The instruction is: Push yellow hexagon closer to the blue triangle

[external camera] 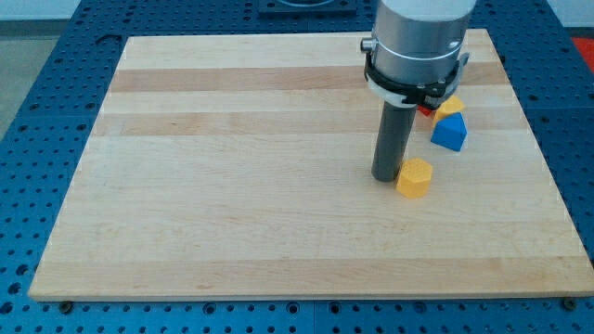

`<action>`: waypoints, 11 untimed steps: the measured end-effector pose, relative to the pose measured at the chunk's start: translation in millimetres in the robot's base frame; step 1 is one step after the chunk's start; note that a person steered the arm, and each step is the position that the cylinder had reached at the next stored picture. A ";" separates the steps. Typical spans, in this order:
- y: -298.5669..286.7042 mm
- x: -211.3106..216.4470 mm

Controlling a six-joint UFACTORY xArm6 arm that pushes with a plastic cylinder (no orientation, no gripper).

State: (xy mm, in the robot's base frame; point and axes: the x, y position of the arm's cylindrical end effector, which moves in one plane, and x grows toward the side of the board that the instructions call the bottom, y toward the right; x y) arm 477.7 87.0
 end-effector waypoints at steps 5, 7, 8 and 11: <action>53.0 35.3; 104.9 34.3; 117.1 18.2; 77.0 34.6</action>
State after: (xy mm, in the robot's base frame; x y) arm 512.2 164.0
